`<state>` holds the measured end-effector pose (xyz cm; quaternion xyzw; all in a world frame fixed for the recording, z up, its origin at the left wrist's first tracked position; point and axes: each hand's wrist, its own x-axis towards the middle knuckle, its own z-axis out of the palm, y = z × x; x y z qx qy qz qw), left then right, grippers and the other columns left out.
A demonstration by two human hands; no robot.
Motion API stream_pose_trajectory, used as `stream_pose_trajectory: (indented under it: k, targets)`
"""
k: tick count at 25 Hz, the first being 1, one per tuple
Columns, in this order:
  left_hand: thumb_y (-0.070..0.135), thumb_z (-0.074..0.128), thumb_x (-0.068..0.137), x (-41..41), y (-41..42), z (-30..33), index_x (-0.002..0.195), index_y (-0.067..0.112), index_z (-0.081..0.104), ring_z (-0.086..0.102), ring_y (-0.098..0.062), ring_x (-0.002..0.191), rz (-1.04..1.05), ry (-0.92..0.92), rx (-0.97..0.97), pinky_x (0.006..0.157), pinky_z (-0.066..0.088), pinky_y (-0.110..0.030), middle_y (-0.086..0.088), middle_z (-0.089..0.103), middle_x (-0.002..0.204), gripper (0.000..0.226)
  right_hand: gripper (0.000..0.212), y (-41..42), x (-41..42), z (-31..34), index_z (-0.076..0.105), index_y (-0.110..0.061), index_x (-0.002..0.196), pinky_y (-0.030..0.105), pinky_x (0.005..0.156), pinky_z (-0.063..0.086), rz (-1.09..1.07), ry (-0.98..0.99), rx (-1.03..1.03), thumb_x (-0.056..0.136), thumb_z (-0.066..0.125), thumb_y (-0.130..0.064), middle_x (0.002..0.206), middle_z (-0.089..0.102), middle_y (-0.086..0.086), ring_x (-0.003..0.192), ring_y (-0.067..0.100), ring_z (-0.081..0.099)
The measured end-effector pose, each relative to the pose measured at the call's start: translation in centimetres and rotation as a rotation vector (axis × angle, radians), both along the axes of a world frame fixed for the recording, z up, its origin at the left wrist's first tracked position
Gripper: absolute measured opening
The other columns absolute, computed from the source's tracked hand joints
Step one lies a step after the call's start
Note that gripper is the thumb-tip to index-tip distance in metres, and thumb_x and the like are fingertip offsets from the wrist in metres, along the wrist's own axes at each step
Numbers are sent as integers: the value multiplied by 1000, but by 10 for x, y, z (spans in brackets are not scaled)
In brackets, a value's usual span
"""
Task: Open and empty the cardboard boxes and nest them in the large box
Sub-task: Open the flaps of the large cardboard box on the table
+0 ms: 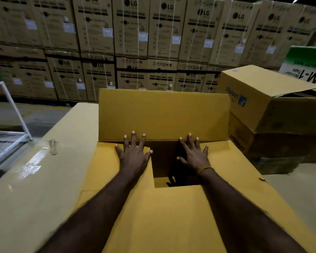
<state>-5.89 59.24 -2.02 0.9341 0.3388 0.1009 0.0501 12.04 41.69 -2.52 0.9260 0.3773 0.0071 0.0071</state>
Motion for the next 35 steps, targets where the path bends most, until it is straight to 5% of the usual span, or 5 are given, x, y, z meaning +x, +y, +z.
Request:
stream_pose_trajectory:
  k: [10, 16, 22, 30, 35]
  targets:
    - [65, 34, 95, 5, 13, 0, 152, 32, 19, 7, -43, 148, -56, 29, -88, 110, 10, -73, -10, 17, 160, 68, 70, 2, -42, 38, 16, -39, 155, 65, 115, 7, 34, 177, 110, 96, 47, -58, 165, 13, 1, 151, 28, 12]
    - [71, 43, 90, -43, -40, 47, 155, 41, 15, 10, -37, 149, -187, 77, -369, 113, 14, -69, -6, 10, 165, 77, 79, -64, -134, 60, 8, -52, 152, 61, 117, -11, 135, 212, -24, 85, 39, -79, 166, 8, 1, 152, 27, -9]
    - [81, 42, 82, -135, -125, 73, 154, 44, 3, 7, -37, 150, -202, 309, -127, 113, 15, -66, -6, 15, 163, 90, 87, -98, -165, 88, 23, -44, 150, 54, 118, 14, 117, 144, -85, 77, 54, -79, 152, 36, 10, 141, 30, 29]
    - [63, 53, 88, -209, -193, 153, 150, 47, 13, 38, -26, 134, -182, -95, 255, 111, 24, -52, -1, 39, 146, 76, 89, -166, -231, 134, 42, -35, 140, 64, 117, 15, 118, -329, 414, 70, 41, -90, 127, 50, 9, 127, 32, 44]
    - [47, 49, 96, -280, -251, 191, 137, 52, 37, 53, -13, 115, -286, -261, 142, 96, 38, -37, 16, 55, 131, 43, 54, -224, -297, 120, 52, -31, 125, 66, 113, 23, 114, -568, 818, 83, 59, -64, 118, 57, 7, 118, 29, 47]
